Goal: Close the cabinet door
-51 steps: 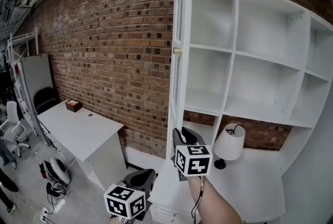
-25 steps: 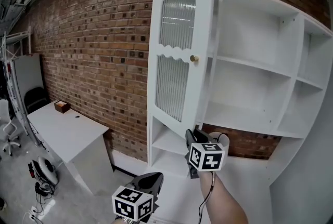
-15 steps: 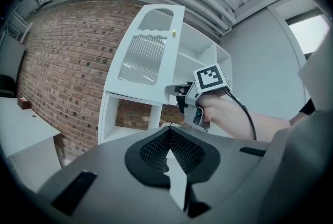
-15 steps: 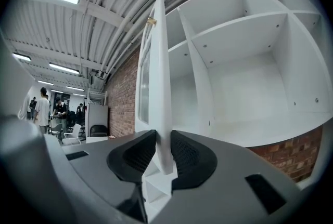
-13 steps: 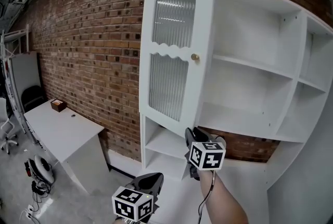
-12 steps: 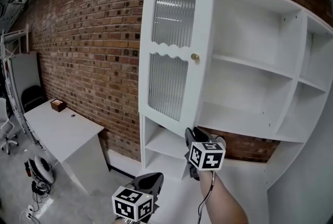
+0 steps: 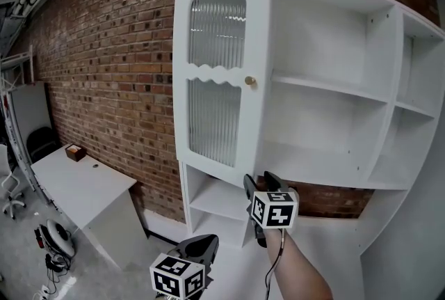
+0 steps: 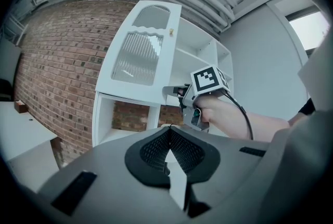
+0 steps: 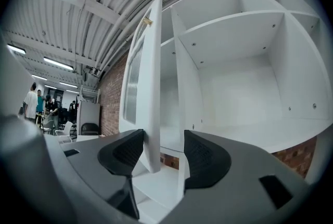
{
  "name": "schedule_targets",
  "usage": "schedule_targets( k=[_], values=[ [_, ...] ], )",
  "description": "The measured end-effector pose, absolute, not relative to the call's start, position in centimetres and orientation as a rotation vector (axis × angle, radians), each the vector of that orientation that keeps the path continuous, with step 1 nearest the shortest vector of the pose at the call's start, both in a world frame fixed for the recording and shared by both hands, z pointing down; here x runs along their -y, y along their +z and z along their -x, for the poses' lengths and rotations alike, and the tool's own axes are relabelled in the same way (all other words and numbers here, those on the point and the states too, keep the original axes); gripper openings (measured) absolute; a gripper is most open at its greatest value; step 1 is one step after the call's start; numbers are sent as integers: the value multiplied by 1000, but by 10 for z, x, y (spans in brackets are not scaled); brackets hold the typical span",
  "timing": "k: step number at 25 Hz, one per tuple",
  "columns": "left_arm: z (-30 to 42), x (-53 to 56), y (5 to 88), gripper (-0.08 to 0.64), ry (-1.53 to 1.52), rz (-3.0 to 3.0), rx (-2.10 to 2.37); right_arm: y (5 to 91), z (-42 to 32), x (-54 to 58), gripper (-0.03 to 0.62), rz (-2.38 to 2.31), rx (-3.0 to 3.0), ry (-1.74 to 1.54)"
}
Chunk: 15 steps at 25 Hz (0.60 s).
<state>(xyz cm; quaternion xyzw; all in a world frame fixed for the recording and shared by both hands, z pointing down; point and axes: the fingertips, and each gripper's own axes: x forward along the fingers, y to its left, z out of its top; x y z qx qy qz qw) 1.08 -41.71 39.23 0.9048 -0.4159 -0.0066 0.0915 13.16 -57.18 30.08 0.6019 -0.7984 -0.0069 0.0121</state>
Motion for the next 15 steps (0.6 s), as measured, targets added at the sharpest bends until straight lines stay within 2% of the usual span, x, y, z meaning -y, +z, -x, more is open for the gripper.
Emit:
schedule_targets(
  k=[15],
  values=[
    [-17, 441, 398, 8, 12, -2686, 1234, 299, -147, 604, 249, -1898, 2470, -18]
  ],
)
